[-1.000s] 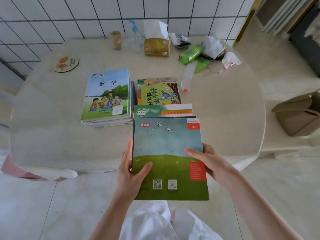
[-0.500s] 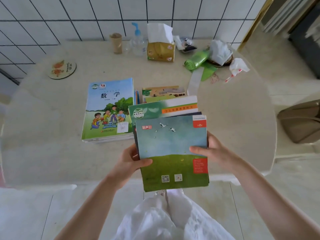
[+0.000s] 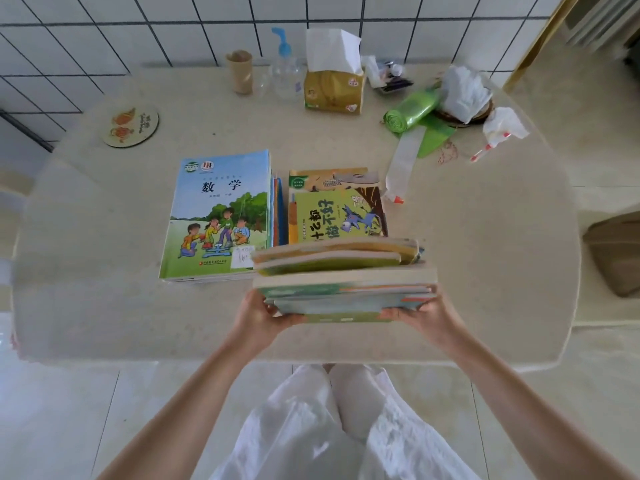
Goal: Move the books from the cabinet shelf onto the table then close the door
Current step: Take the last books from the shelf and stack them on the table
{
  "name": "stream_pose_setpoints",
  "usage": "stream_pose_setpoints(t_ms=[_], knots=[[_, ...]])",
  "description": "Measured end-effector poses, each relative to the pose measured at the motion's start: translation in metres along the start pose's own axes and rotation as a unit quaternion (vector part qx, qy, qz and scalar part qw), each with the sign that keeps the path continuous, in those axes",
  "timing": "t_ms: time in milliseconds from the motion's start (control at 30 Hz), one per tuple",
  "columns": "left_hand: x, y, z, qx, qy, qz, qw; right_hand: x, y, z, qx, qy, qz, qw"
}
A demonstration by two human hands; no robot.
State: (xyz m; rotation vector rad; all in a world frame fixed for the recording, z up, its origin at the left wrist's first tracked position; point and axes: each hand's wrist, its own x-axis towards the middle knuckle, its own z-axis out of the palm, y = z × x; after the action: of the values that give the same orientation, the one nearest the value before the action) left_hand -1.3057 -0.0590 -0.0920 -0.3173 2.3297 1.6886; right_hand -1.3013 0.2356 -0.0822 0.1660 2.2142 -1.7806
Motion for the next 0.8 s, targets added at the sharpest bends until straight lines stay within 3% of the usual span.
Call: stream_pose_setpoints(t_ms=[133, 267, 433, 800], knots=[[-0.006, 0.005, 0.002, 0.102, -0.01, -0.138, 0.985, 0.004, 0.007, 0.001, -0.021, -0.027, -0.033, 0.999], [0.002, -0.01, -0.004, 0.033, -0.027, -0.057, 0.997, 0.006, 0.012, -0.014, -0.035, -0.08, -0.023, 0.996], [0.005, -0.02, -0.009, -0.056, -0.077, -0.044, 0.994, 0.009, 0.005, -0.024, -0.104, -0.117, -0.029, 0.987], [-0.006, -0.013, 0.008, -0.054, -0.01, 0.025, 0.998, 0.002, -0.009, -0.005, -0.105, -0.067, -0.079, 0.989]])
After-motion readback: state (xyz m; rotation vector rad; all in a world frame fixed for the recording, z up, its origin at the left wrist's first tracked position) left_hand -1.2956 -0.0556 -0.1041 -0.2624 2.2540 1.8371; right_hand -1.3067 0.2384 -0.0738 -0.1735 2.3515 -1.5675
